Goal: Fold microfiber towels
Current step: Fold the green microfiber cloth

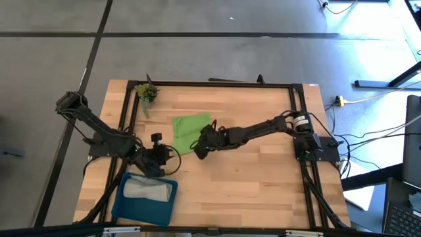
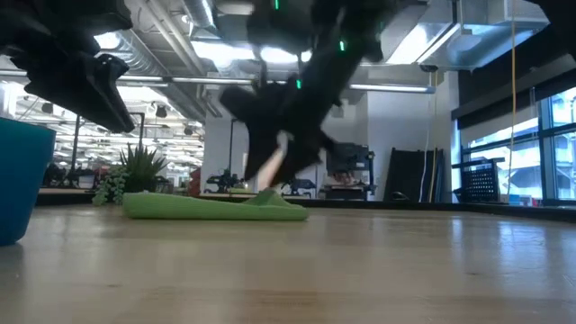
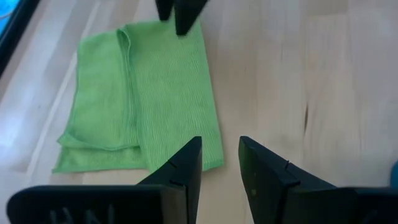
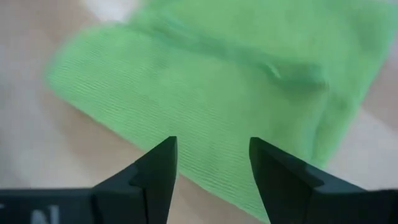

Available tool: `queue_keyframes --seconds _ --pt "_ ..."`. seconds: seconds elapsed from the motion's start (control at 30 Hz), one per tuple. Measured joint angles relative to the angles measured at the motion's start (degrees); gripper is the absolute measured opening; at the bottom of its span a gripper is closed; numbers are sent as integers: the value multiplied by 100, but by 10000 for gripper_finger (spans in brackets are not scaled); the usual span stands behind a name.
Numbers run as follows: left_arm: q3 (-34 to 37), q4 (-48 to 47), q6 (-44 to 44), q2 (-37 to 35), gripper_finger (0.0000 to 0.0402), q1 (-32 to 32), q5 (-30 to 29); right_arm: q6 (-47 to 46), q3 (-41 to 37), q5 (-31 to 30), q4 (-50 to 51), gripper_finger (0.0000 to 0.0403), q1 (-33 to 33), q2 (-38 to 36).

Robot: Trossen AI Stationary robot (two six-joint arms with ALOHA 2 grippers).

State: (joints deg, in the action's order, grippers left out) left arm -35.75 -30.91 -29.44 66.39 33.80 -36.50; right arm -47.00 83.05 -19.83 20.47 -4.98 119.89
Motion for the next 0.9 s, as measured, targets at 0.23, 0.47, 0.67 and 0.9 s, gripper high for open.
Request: queue_keyframes --seconds 0.23,0.47,0.67,0.9 --pt "-2 2 177 0 96 -43 45 975 785 -326 561 202 -305 -30" --pt "-2 111 713 4 96 -96 10 1364 1121 -402 1335 202 -450 -43" --pt "-4 104 1203 57 96 -238 139 3195 1112 -94 1701 202 -555 10" --pt "-4 171 1201 80 96 -373 449 4624 625 -65 1297 202 -560 23"
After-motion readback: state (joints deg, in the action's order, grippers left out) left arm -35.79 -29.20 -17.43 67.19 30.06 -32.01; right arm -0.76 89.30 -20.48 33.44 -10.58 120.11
